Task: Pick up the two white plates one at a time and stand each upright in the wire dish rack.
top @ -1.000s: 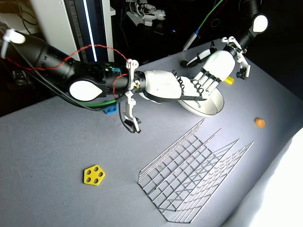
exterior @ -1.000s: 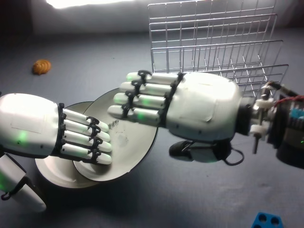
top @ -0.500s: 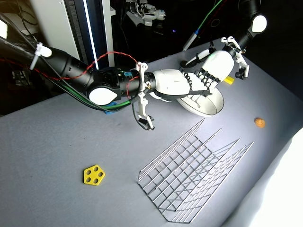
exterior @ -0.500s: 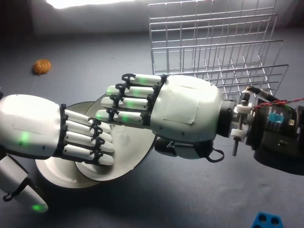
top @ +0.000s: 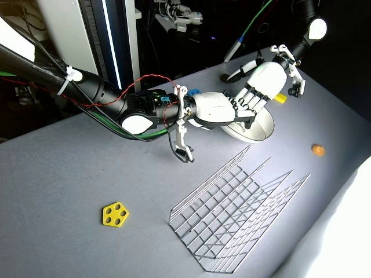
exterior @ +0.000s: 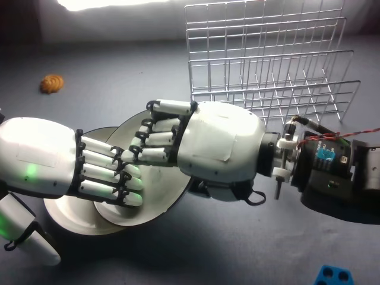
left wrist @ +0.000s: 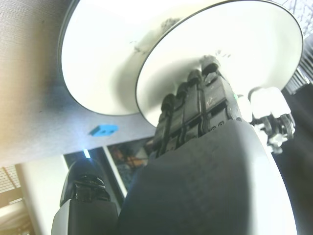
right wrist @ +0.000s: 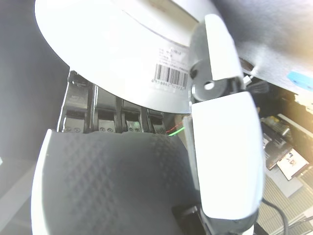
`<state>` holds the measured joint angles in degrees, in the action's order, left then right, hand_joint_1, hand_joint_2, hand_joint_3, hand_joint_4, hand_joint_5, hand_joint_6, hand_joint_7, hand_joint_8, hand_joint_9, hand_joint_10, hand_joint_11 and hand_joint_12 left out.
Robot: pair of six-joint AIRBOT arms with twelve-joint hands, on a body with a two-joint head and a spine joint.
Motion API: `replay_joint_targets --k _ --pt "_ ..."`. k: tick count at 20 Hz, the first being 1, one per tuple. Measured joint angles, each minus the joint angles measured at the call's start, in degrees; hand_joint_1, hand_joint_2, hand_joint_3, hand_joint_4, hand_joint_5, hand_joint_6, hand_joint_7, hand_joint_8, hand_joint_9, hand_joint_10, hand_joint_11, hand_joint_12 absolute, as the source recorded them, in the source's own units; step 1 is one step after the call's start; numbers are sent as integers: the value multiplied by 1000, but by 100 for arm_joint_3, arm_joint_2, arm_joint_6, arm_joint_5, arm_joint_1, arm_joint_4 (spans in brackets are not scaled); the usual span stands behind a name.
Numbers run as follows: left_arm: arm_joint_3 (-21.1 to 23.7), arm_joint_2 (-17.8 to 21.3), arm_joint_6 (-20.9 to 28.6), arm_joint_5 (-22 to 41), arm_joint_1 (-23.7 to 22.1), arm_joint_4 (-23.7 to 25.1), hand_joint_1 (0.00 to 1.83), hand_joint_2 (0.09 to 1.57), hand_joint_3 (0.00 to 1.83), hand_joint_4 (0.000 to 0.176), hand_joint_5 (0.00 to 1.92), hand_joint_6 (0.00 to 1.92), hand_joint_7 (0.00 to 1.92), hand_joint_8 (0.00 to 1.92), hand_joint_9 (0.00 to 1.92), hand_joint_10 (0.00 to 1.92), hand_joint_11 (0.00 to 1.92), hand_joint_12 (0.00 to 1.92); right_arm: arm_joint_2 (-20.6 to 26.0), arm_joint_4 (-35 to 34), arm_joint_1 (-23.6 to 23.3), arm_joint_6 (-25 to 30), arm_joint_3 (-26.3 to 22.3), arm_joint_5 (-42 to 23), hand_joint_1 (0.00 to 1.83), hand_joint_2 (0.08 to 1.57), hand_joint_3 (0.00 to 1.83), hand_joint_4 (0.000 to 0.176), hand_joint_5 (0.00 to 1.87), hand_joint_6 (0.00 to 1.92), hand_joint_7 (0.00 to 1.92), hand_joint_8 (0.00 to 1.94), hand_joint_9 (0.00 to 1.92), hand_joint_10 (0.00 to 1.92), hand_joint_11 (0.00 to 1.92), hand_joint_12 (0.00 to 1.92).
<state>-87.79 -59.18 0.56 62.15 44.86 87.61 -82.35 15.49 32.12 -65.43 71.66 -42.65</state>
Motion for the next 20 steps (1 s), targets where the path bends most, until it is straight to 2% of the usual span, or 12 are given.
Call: replay_joint_targets --k 2,3,4,5,6,8,10,13,15,19,20 --pt "0 0 -2 0 0 0 0 1108 2 0 1 0 1 0 1 0 20 37 -55 -90 0 0 57 -22 1232 1123 0 0 816 112 840 61 658 335 205 1417" --pt "0 0 -2 -2 0 0 0 1111 3 0 0 0 0 0 1 0 22 39 -70 -103 0 0 63 -33 1152 1164 19 0 827 971 920 67 717 374 295 1388" --pt "0 0 -2 -4 0 0 0 1110 3 0 0 0 2 1 10 4 29 43 -85 -120 0 -7 63 -33 1168 1196 5 0 782 1274 866 925 741 421 324 1421" --pt "0 0 0 -4 0 -2 0 1109 2 0 3 1 10 4 16 6 33 46 -101 -260 0 -7 63 -52 1171 1207 0 0 748 1352 869 1103 774 533 398 1436" --pt "-2 0 0 7 0 -7 0 1113 4 0 11 4 17 7 19 7 33 48 -105 -341 0 -9 63 -114 1170 1205 0 12 767 1338 864 1142 800 587 469 1435" --pt "-7 7 24 15 0 -20 0 1112 3 0 12 4 20 7 20 6 34 51 -107 -367 0 -17 63 -210 1180 1183 0 21 835 1261 889 1101 875 637 608 1416" --pt "-7 7 59 17 0 -17 0 1110 2 0 13 4 17 4 14 3 27 52 -107 -319 0 -63 63 -229 1183 1179 0 13 876 1232 869 1108 897 651 663 1400" --pt "-22 11 63 28 0 -48 0 1112 2 0 29 9 30 8 29 7 36 62 -105 -304 24 -66 63 -295 1190 1166 0 11 904 1191 889 1072 917 631 717 1380" --pt "-59 13 66 35 -35 -116 0 1109 1 0 6 2 17 5 26 6 37 69 -120 -308 59 -63 63 -369 1176 1185 2 16 869 1237 845 1145 896 633 690 1391" --pt "-72 98 72 42 -271 -459 0 1113 2 0 32 9 32 7 31 6 30 78 -153 -321 59 0 61 -376 1174 1194 2 5 855 1269 827 1158 867 635 680 1397" --pt "-72 162 79 42 -317 -483 0 1113 0 0 55 4 49 6 41 3 5 155 -153 -328 59 11 57 -376 1171 1200 1 5 842 1288 822 1165 861 634 669 1387"
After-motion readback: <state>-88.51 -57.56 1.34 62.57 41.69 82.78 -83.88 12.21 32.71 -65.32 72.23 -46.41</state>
